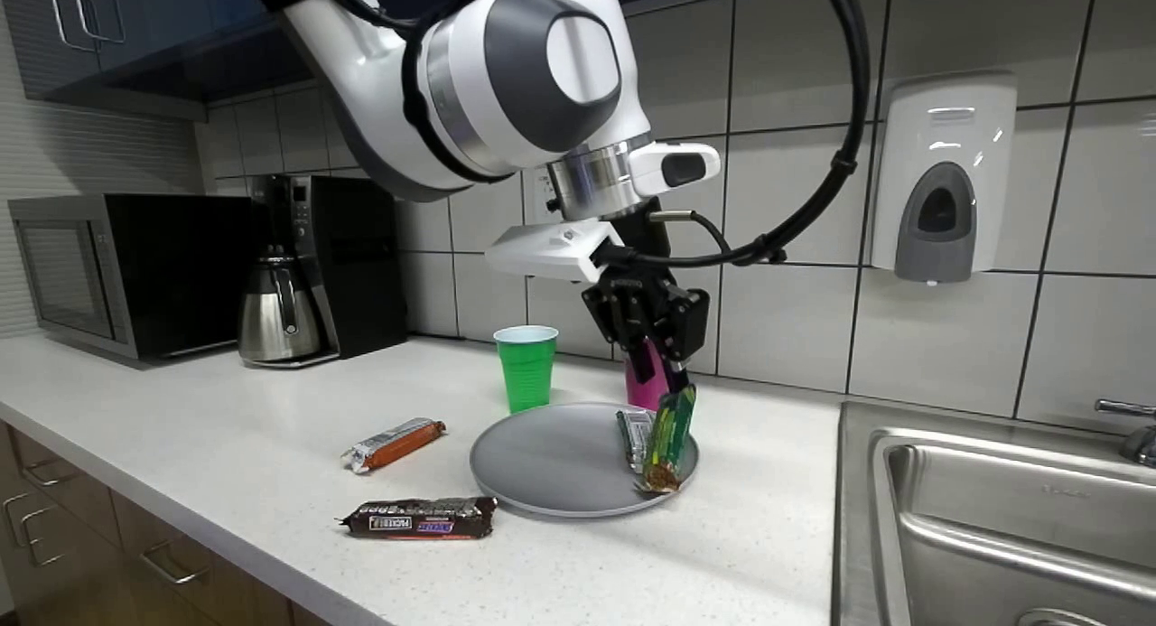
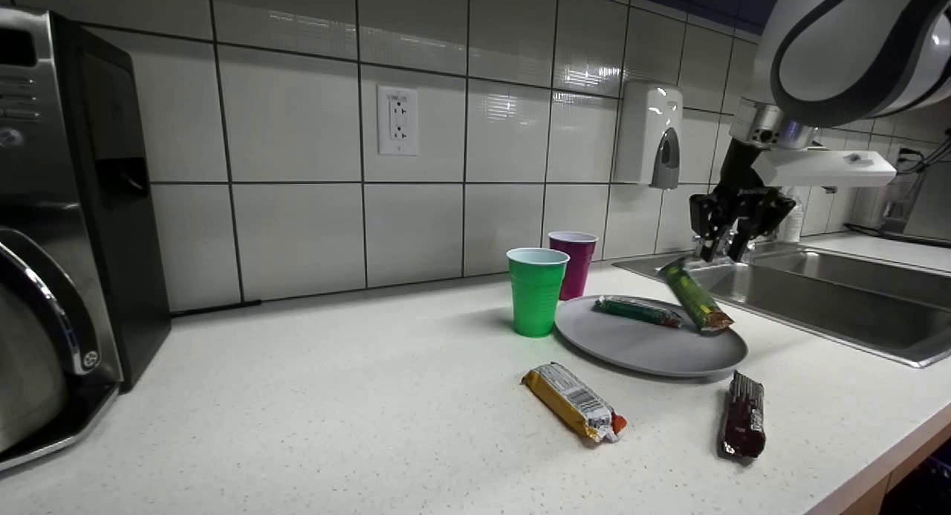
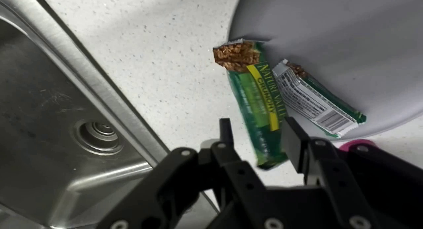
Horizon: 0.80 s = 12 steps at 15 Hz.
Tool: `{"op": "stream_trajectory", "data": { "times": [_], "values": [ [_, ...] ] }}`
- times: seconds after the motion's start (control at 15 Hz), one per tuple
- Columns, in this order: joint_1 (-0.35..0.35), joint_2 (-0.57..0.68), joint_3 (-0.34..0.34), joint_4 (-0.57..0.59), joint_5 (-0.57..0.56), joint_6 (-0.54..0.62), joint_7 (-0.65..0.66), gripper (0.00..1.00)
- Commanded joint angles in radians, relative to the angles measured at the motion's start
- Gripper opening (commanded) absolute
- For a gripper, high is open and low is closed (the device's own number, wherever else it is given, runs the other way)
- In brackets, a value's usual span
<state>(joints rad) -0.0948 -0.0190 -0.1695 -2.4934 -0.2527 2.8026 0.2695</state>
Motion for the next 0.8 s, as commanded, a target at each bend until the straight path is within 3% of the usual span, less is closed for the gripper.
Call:
{"op": "stream_trajectory", "data": {
  "times": [0.0, 0.47, 0.53, 0.6, 0.73],
  "values": [
    [-0.003, -0.053, 0.034, -0.010, 0.043, -0.026, -0.049, 0.19],
    [-0.003, -0.042, 0.065, -0.016, 0.033, -0.031, -0.051, 0.19],
    [-0.003, -0.042, 0.067, -0.017, 0.027, -0.037, -0.048, 0.69],
    [-0.004, -0.040, 0.068, -0.018, 0.026, -0.039, -0.048, 0.70],
    [-0.004, -0.040, 0.068, -0.021, 0.035, -0.047, -0.058, 0.84]
  ]
}}
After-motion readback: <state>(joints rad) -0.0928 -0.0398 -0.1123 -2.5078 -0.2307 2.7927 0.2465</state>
